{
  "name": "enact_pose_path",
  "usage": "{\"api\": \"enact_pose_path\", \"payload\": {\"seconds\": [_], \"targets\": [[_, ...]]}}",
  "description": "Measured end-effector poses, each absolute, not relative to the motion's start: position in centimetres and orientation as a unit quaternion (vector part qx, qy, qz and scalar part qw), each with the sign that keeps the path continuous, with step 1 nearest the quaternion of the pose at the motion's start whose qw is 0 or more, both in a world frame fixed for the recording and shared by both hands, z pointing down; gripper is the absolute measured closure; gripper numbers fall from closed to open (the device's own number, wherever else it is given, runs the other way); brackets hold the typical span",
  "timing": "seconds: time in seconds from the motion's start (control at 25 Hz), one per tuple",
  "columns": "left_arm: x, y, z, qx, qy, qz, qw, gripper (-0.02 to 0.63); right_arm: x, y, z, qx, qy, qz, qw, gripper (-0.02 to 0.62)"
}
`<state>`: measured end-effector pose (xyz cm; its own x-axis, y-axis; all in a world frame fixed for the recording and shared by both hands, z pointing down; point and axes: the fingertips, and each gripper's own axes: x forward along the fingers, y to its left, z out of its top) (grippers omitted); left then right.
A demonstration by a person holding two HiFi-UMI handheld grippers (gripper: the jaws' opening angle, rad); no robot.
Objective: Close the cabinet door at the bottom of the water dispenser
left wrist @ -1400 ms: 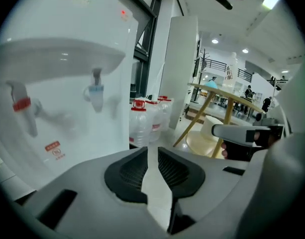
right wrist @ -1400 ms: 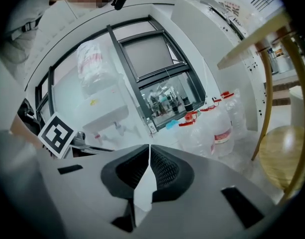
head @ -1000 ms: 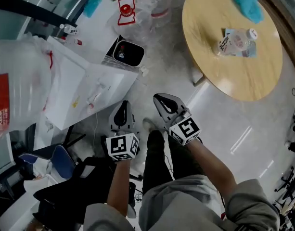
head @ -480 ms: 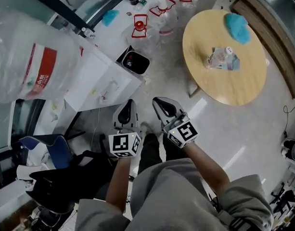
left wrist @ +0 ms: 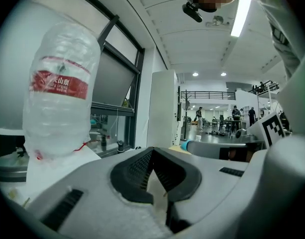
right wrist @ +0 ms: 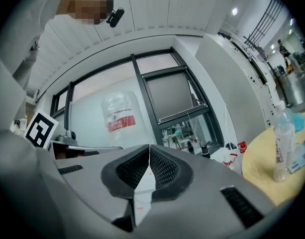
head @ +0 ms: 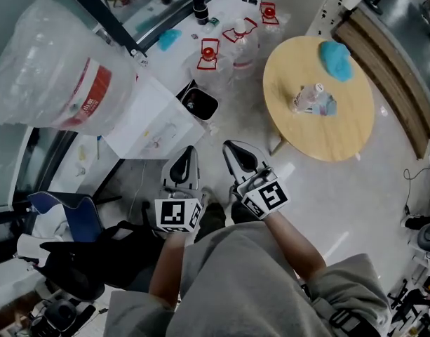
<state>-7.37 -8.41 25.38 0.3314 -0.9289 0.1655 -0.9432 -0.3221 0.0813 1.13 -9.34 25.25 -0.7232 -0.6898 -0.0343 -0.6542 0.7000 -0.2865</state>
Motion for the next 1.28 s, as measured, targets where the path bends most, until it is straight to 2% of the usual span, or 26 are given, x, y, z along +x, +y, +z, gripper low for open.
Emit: {"api": "enact_pose_path", "payload": {"seconds": [0.52, 0.76, 1.28], "targets": [[-7.2, -6.9, 16.2, 0.843, -0.538, -0.017, 0.013, 0.598, 0.5, -8.1, 17.4, -0.390, 0.915, -0.051, 0.085, 0.584], [-7.9, -5.4, 15.3, 0.844, -0.535, -0.022, -0.011, 0.598, -0.8, -6.7, 16.4, -0.393, 0.915, -0.029, 0.085, 0.586], [-10.5, -5.0, 15.7, 0.836, -0.548, -0.029, -0.016, 0.598, -3.6, -5.8, 16.5, -0.383, 0.920, -0.016, 0.078, 0.588]]}}
